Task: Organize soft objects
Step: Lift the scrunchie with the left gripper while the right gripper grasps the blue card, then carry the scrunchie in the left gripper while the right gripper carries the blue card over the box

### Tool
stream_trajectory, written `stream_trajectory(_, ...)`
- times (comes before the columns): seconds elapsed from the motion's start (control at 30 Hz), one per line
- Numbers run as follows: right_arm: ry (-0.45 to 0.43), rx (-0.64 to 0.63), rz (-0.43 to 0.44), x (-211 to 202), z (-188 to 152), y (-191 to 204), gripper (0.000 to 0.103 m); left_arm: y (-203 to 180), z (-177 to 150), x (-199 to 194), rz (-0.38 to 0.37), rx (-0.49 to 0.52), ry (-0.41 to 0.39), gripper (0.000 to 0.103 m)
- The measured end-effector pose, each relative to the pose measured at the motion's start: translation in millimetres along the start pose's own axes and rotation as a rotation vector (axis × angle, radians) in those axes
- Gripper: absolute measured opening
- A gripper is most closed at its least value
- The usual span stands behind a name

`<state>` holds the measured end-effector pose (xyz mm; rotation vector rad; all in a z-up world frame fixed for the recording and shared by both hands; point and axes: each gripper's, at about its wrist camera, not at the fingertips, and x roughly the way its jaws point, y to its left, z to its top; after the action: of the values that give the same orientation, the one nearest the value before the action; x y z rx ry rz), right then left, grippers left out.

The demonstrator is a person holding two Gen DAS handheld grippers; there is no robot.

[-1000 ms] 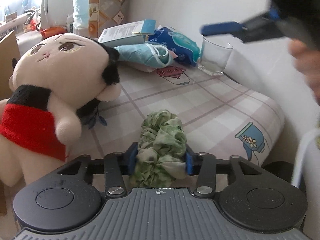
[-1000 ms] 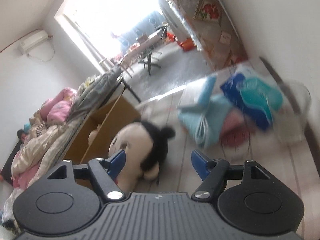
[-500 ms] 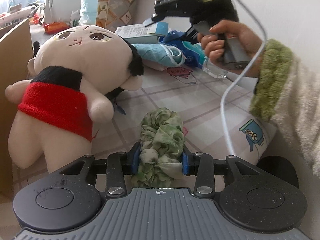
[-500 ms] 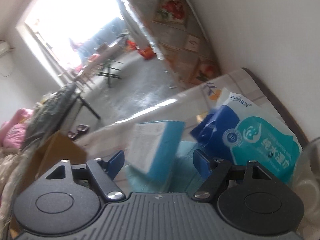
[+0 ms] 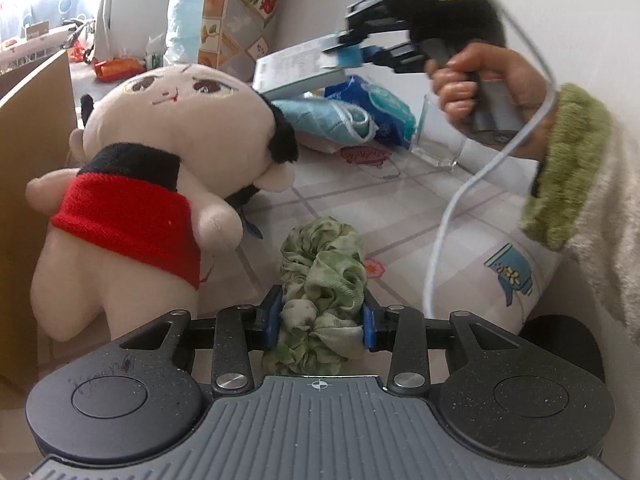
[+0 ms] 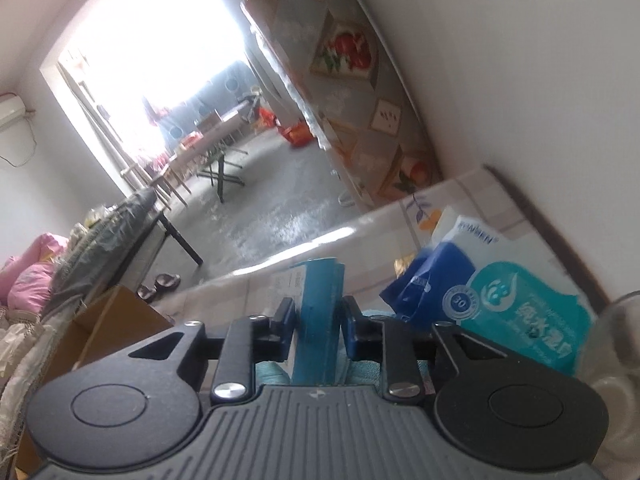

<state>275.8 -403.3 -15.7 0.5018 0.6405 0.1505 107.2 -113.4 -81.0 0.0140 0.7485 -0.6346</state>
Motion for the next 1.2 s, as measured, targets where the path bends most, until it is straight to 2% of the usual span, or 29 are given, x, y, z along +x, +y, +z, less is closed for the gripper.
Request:
stream_trajectory(0.33,-0.089,-0.055,0.014,-108,-4,22,0.022,-15,1,-34,0.010,0.021,-0.057,0.036)
stream_trajectory(0.6,-0.095,-0.149,0.017,-185,-26,61,0.022,-27,0,-90,0.007,0.011,-0.140,0.035)
stream_trajectory(0.77,-0.094,-0.213,0.055,-221,-37,98,0.022,-21,1,-136,0.026,-0.009,-0.212,0.036)
stream_trajectory(0.97,-0.089,-0.295,0.156,-243,-45,154,0.022,2,4,-194,0.114,-0.047,-0.297,0.035)
stream_trajectory(1.2,-0.039,-0.369,0.324,-218,-42,230,0.022,55,24,-232,0.269,-0.118,-0.363,0.035)
